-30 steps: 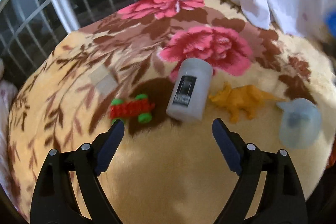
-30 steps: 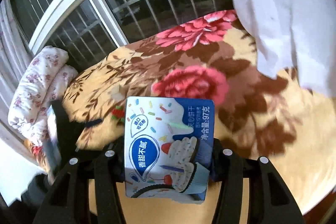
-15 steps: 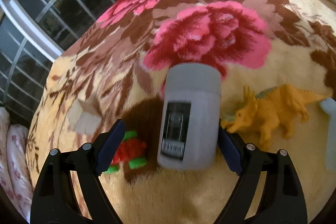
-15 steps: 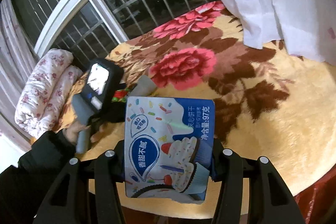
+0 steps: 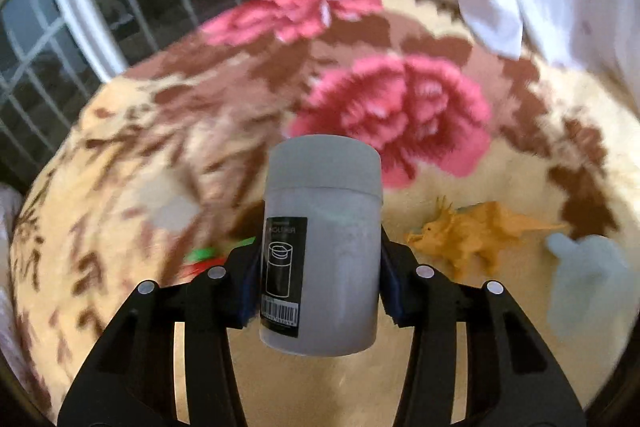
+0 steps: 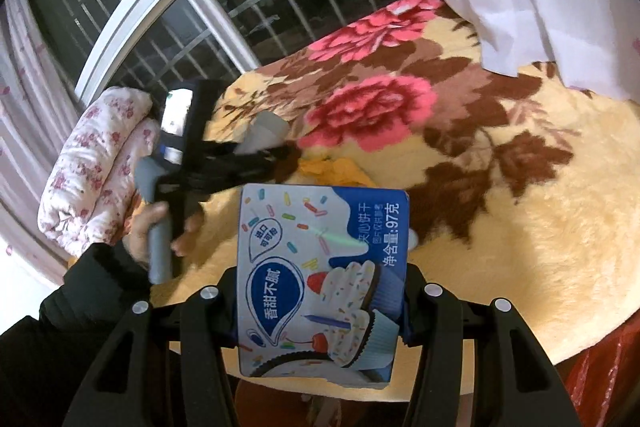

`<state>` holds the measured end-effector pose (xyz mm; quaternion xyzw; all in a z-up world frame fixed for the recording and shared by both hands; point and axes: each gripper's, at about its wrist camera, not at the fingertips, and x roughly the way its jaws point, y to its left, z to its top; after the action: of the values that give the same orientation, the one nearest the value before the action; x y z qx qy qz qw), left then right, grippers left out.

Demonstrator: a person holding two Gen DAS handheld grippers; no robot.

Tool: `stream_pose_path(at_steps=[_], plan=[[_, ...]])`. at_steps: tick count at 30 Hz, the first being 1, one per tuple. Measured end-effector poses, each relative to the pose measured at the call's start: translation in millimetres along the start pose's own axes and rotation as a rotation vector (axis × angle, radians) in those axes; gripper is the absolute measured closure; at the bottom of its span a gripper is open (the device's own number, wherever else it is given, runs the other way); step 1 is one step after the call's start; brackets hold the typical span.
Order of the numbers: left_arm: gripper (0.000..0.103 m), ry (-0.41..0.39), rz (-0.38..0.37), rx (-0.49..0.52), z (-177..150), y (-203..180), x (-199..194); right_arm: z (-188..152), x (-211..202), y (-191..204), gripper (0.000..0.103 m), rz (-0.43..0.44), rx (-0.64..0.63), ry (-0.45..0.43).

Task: Collect trash
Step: 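Lower both held items into the orange bucket and open both tools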

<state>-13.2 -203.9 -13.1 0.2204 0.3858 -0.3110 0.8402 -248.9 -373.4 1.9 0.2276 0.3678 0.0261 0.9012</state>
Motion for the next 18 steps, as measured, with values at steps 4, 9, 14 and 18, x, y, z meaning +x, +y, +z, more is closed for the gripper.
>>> stream_pose_path(at_steps=[4,9,14,18], plan=[[0.057,-0.079,0.010,-0.055,-16.4,17.3,-63.2,-0.6,-2.3,27.4,0.050,0.029,-0.039,-0.018],[0.057,-0.185,0.021,-0.106,-56.5,26.4,-144.8,-15.2,-16.0,68.3,0.050,0.050,-0.116,-0.029],[0.057,-0.217,0.012,-0.134,-118.5,18.8,-195.0,-47.1,-28.1,100.9,0.050,0.056,-0.182,0.003],[0.057,-0.208,0.017,-0.149,-171.3,5.0,-213.0,-78.0,-29.3,112.2,0.050,0.055,-0.204,0.052]])
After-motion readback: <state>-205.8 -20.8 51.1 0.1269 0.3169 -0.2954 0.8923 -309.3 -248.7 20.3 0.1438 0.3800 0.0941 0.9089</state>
